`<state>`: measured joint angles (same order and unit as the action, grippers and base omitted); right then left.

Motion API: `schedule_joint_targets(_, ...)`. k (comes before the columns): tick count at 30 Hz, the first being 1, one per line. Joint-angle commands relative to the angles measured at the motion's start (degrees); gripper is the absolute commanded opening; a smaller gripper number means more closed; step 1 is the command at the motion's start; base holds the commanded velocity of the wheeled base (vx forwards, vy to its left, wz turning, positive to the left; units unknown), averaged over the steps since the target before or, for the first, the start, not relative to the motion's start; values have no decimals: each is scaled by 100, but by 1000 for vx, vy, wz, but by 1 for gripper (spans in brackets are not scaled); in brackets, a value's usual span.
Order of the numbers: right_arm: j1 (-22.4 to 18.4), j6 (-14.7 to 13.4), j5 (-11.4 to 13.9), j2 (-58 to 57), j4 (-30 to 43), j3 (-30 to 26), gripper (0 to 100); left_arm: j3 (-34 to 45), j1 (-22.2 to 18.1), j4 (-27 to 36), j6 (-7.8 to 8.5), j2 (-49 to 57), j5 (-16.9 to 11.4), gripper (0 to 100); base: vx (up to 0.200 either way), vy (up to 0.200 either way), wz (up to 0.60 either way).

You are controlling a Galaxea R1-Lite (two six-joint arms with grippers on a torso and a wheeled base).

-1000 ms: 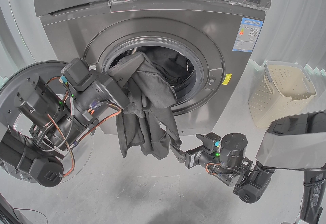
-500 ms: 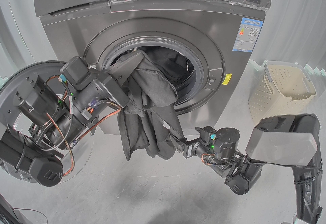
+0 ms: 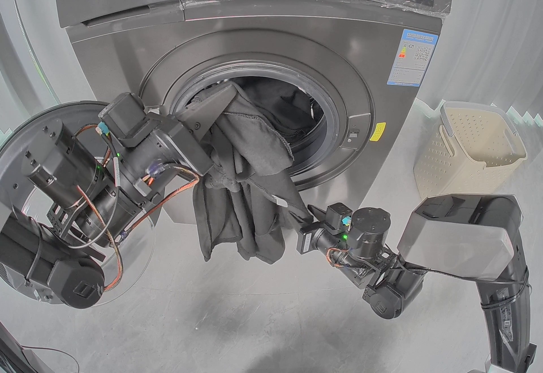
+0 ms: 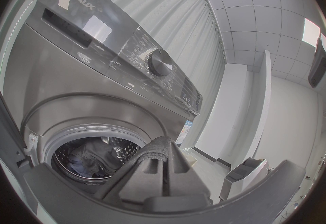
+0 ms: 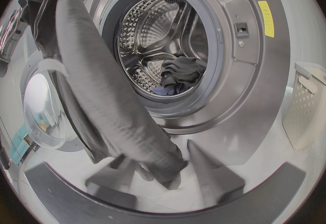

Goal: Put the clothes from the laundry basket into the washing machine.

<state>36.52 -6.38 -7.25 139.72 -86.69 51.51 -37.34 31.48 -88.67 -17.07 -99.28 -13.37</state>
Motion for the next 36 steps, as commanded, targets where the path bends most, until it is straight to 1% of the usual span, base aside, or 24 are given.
schedule_joint_targets(1, -5, -13, 5, -208, -59, -88, 0, 25, -133, -1, -7, -48, 1, 0, 0, 0, 0)
schedule_joint_targets(3, -14, -22, 5, -507, -85, -387, 0, 34, -230, -1, -7, -65, 1, 0, 0, 0, 0)
schedule_joint_targets(4, -14, -22, 5, -507, -85, -387, 0, 34, -230, -1, -7, -65, 1, 0, 0, 0, 0)
schedule_joint_targets(5, -5, -22, 5, -946, -94, -791, 0, 34, -361, 8, -7, -83, -7, 0, 0, 0, 0)
schedule_joint_targets(7, -5, -13, 5, -1430, -85, -1204, 0, 43, -485, 8, -16, -127, -7, 0, 0, 0, 0)
schedule_joint_targets(8, -5, -13, 5, -1430, -85, -1204, 0, 43, -485, 8, -16, -127, -7, 0, 0, 0, 0)
schedule_joint_targets(9, -31, 5, 5, -1957, -15, -1679, 0, 51, -564, 8, -7, -197, -7, 0, 0, 0, 0)
schedule_joint_targets(10, -49, 5, 5, -2159, -6, -1846, 0, 60, -564, 8, -7, -223, -7, 0, 0, 0, 0)
schedule_joint_targets(11, -49, 5, 5, -2300, -6, -1934, 0, 69, -564, 8, -7, -241, -7, 0, 0, 0, 0)
schedule_joint_targets(12, -58, 5, 5, -2607, 3, -2145, 0, 95, -564, -1, 2, -285, 1, 0, 0, 0, 0)
schedule_joint_targets(16, -66, -66, -4, -3179, -6, -2470, 0, 139, -564, -1, 10, -399, 1, 0, 0, 0, 0)
schedule_joint_targets(19, -84, -92, -13, -3354, -32, -2593, 0, 139, -572, -1, 19, -434, 10, 0, 0, 0, 0)
schedule_joint_targets(22, -216, -110, -4, -3469, -50, -2637, 0, 130, -608, -1, 10, -425, 107, 0, 0, 0, 0)
schedule_joint_targets(31, -383, -101, 13, -3838, -32, -2452, 0, 297, -660, -1, 37, -461, 116, 0, 0, 0, 0)
schedule_joint_targets(34, -383, -83, 49, -3987, -15, -2443, 0, 385, -660, -10, 63, -549, 124, 0, 0, 0, 0)
schedule_joint_targets(35, -400, -74, 119, -4093, -6, -2443, 0, 456, -660, -10, 81, -592, 133, 0, 0, 0, 0)
schedule_joint_targets(36, -400, -74, 119, -4093, -6, -2443, 0, 456, -660, -10, 81, -592, 133, 0, 0, 0, 0)
